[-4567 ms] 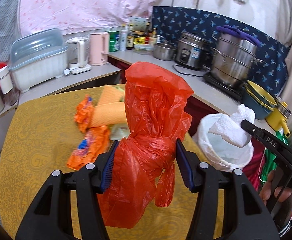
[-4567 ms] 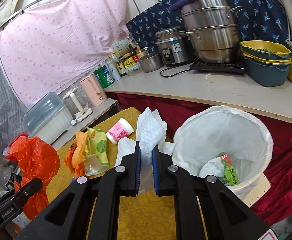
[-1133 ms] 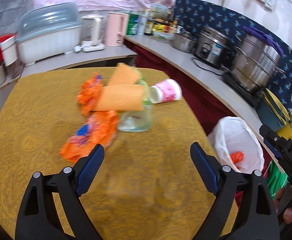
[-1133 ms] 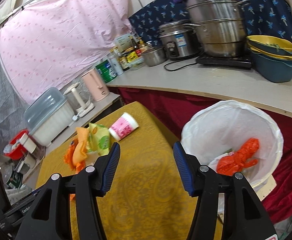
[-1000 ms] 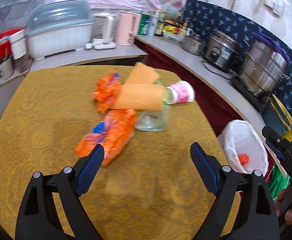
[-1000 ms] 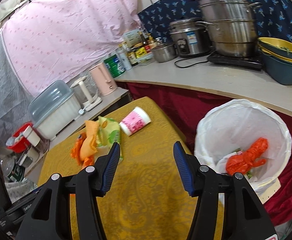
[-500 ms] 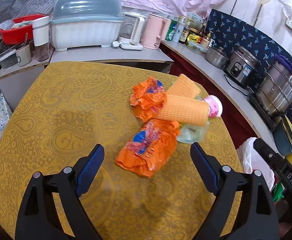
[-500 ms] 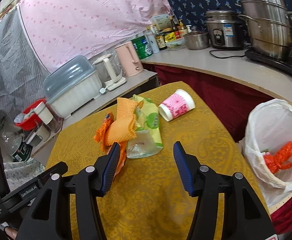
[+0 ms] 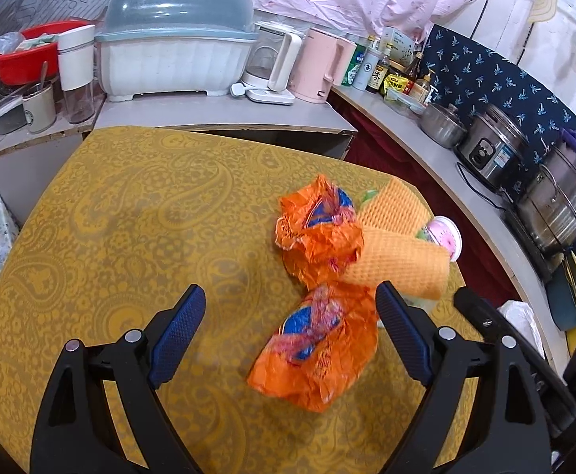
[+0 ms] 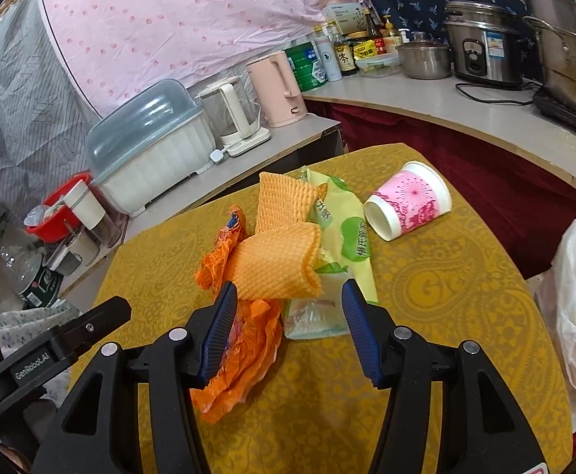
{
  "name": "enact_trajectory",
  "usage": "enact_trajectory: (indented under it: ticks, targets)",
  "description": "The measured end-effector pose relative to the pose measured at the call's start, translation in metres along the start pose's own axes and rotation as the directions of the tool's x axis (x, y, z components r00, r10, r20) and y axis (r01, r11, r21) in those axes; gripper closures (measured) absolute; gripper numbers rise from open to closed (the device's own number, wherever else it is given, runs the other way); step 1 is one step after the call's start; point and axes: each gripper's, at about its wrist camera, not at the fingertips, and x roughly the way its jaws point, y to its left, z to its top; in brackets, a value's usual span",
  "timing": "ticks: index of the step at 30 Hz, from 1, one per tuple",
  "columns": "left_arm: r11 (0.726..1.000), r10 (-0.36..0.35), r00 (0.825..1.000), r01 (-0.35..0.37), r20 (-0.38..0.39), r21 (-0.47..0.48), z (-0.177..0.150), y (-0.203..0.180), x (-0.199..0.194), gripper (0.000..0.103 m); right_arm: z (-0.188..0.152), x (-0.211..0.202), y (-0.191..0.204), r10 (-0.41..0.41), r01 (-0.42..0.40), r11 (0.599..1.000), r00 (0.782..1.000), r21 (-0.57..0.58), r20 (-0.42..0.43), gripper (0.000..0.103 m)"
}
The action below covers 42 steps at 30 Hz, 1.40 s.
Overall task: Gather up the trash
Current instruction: 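Move both open grippers back toward the orange foam nets and wrappers, then grasp the orange wrapper with the left gripper while the right gripper grasps an orange foam net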
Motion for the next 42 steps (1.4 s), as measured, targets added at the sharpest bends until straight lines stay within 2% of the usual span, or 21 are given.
enact_trajectory:
  ticks: [6,9,11,14,23,25,27,28,30,31,32,42]
  targets:
    - [1.0,-0.01,1.0,0.01,-0.018,0.003,0.011,-0.003,0.025,0.018,0.004,0.028,0.002,0.003,-0.003,1.0,1.0,0.004,-0.027,0.055]
    - [1.0,-0.016,0.999,0.017,-0.028,0.011,0.015,-0.007,0.037,0.018,0.003,0.039,0.002,-0.001,0.002,1.0,0.999,0.006,-0.043,0.066]
    - [1.0,-0.02,0.999,0.02,-0.037,0.019,0.016,-0.01,0.044,0.018,0.002,0.044,0.001,0.001,-0.001,1.0,0.999,0.004,-0.052,0.079]
    - [0.999,-0.027,0.998,0.029,-0.049,0.034,0.019,-0.017,0.058,0.013,0.002,0.048,-0.002,0.004,-0.004,1.0,0.998,0.001,-0.057,0.091]
    - [0.999,0.017,0.998,-0.014,-0.063,0.052,0.035,-0.02,0.1,0.013,-0.002,0.046,-0.011,0.012,-0.012,1.0,0.998,0.002,-0.054,0.094]
    - [0.999,0.029,0.997,-0.026,-0.07,0.047,0.036,-0.015,0.109,0.019,-0.004,0.045,-0.014,0.016,-0.016,1.0,0.998,0.006,-0.053,0.094]
    - [0.999,0.006,0.995,-0.001,-0.102,0.048,0.036,-0.011,0.116,0.045,-0.005,0.044,-0.016,0.017,-0.017,1.0,0.998,0.009,-0.055,0.094]
    - [0.999,-0.001,0.993,0.006,-0.116,0.044,0.036,-0.01,0.118,0.051,-0.006,0.044,-0.017,0.018,-0.018,1.0,0.998,0.011,-0.056,0.095]
    - [0.999,-0.009,0.992,0.015,-0.128,0.043,0.033,-0.007,0.119,0.073,-0.008,0.042,-0.019,0.019,-0.018,1.0,0.998,0.016,-0.057,0.094]
    - [0.999,-0.008,0.992,0.015,-0.129,0.048,0.032,-0.007,0.118,0.076,-0.01,0.041,-0.02,0.019,-0.018,1.0,0.998,0.018,-0.057,0.095]
    - [0.999,-0.008,0.992,0.015,-0.126,0.051,0.03,-0.007,0.116,0.083,-0.011,0.039,-0.02,0.019,-0.018,1.0,0.998,0.018,-0.057,0.095]
    - [0.999,-0.025,0.997,0.028,-0.067,0.043,0.015,-0.012,0.055,0.085,-0.013,-0.009,-0.02,0.028,-0.028,0.999,1.0,0.016,-0.003,0.096]
